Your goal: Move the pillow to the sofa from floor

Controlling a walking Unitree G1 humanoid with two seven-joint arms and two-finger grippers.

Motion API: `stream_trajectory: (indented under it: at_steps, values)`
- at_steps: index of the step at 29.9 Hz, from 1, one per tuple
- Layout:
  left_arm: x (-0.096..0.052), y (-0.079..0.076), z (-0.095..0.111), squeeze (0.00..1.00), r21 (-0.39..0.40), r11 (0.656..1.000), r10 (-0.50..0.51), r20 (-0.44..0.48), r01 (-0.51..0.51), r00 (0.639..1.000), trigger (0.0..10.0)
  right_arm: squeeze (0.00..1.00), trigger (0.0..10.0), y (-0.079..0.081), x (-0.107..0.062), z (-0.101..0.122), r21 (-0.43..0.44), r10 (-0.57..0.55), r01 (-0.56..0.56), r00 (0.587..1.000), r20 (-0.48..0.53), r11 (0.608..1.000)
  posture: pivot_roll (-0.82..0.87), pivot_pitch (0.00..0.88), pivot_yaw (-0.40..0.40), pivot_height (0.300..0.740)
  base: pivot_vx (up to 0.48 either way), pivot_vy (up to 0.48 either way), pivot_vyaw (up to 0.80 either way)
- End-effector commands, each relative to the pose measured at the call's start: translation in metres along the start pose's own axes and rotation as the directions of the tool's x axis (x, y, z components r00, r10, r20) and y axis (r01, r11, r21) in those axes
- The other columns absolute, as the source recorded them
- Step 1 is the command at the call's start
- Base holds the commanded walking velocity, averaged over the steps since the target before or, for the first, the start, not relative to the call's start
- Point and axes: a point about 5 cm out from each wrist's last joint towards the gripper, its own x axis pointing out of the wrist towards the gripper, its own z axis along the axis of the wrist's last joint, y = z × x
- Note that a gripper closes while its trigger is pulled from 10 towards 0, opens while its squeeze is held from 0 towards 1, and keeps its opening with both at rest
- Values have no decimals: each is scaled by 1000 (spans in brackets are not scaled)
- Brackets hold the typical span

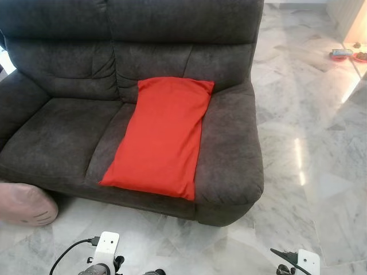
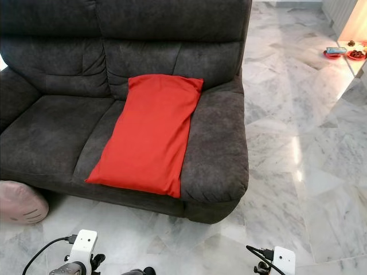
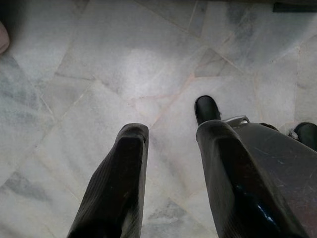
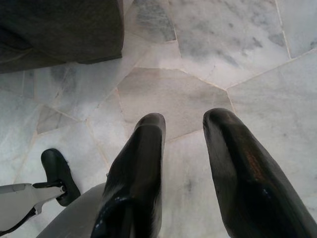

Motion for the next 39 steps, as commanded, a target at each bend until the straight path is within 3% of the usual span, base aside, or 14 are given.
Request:
stream_trajectory:
  at_steps: [1,39]
  values:
    - [-2,4,-8,0,26,1000,1,-25,0,1000,10000,0,10000,0,-2,-8,-4,0,-1,1000,-27,1000,-24,40,67,740,0,0,0]
    - [-1,-1,-5,0,-19,999,45,-12,-46,999,10000,0,10000,1,0,-1,-2,-5,5,1000,-5,1000,-5,0,45,740,0,0,0]
